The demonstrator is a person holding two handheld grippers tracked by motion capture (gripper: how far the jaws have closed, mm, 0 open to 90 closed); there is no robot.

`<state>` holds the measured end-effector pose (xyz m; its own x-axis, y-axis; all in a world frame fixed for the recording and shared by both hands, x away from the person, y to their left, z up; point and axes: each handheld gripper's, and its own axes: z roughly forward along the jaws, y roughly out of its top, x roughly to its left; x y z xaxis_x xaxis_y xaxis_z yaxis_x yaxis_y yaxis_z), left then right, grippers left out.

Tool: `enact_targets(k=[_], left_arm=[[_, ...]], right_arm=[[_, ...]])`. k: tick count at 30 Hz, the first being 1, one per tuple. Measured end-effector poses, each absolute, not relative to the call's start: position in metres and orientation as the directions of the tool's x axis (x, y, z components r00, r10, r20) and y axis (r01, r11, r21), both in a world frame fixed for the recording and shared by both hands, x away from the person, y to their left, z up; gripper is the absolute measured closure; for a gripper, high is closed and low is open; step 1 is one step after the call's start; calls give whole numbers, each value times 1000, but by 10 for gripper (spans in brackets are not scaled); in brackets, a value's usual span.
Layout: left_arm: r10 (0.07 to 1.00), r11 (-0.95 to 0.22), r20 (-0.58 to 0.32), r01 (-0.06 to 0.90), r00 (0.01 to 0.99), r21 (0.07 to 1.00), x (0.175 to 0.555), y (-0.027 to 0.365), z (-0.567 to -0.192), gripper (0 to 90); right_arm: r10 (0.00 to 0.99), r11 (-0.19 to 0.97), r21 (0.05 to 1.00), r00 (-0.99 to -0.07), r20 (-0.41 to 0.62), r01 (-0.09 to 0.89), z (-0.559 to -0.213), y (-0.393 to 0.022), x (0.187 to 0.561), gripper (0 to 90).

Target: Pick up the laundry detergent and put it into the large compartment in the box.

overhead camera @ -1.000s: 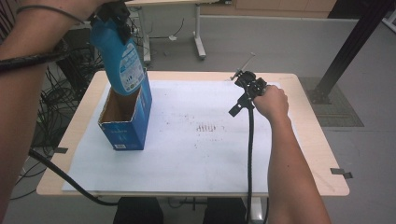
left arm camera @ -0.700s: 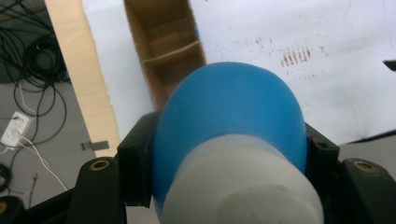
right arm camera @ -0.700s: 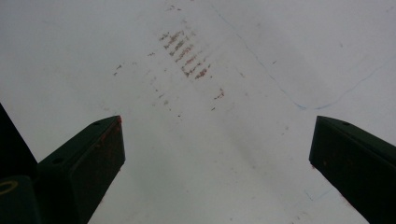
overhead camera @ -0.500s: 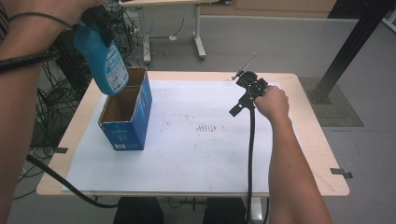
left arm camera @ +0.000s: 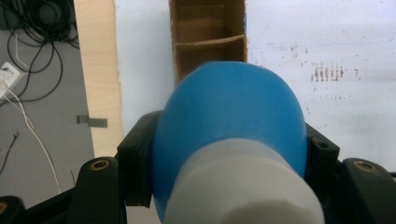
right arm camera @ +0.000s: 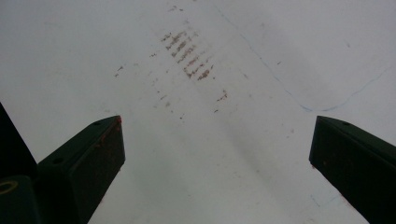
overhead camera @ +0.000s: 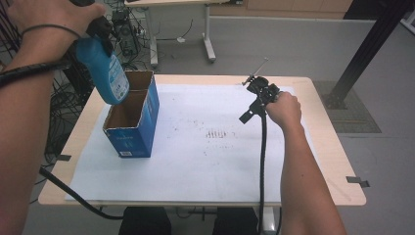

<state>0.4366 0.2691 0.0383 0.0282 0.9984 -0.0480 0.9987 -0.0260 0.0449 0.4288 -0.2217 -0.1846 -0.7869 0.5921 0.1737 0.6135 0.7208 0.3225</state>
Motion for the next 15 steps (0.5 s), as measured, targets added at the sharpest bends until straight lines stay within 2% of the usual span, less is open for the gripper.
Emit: enact_targets(k=[15], left_arm=[[999, -32, -42, 999, 34, 41, 443, 265, 4, 369]], right_arm=[[600, 715, 323, -781, 172, 620, -186, -225, 427, 34]])
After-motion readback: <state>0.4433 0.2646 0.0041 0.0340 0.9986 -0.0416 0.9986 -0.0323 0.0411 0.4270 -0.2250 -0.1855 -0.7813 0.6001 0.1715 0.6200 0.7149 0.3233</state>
